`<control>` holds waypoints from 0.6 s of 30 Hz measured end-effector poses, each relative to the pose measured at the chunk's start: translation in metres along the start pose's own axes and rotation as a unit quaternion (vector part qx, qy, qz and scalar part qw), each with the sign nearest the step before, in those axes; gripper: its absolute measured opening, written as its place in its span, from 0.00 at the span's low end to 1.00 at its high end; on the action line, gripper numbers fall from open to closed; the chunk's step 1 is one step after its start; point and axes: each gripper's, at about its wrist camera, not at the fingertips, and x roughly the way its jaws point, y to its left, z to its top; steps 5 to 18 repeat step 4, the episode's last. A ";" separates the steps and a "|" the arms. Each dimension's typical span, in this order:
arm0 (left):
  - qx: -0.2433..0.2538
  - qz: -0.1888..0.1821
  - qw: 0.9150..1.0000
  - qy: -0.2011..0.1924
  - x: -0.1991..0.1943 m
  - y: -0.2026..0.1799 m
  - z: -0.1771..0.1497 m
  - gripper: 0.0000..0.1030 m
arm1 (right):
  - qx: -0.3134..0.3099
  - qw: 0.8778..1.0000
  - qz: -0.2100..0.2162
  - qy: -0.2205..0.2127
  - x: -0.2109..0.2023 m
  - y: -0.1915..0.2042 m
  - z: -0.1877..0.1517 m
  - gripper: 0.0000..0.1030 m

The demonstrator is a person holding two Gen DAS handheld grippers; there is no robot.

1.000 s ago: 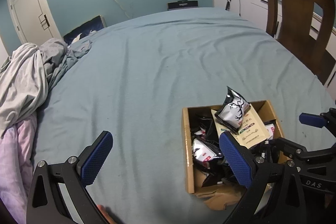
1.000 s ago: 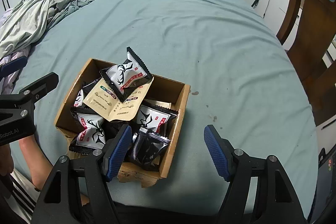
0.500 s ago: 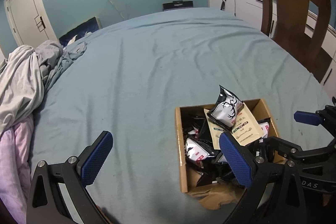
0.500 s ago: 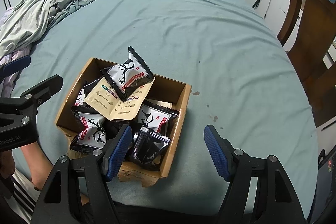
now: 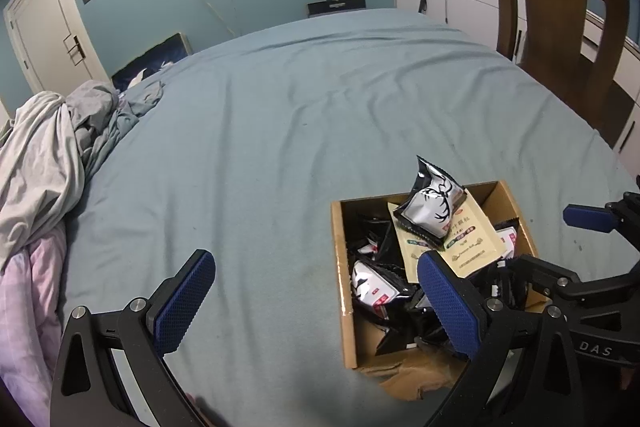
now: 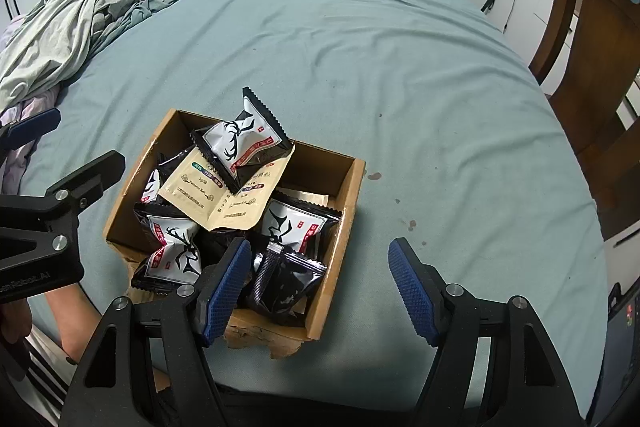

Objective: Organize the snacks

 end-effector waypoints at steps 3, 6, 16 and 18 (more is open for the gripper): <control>-0.004 -0.002 1.000 -0.003 0.000 0.001 0.001 1.00 | -0.001 1.000 0.000 0.001 0.000 0.000 0.000 0.69; -0.004 -0.002 1.000 -0.002 0.000 0.001 0.001 1.00 | -0.001 1.000 0.000 0.001 0.000 0.000 0.000 0.69; -0.004 -0.002 1.000 -0.002 0.000 0.001 0.001 1.00 | -0.001 1.000 0.000 0.001 0.000 0.000 0.000 0.69; -0.004 -0.002 1.000 -0.002 0.000 0.001 0.001 1.00 | -0.001 1.000 0.000 0.001 0.000 0.000 0.000 0.69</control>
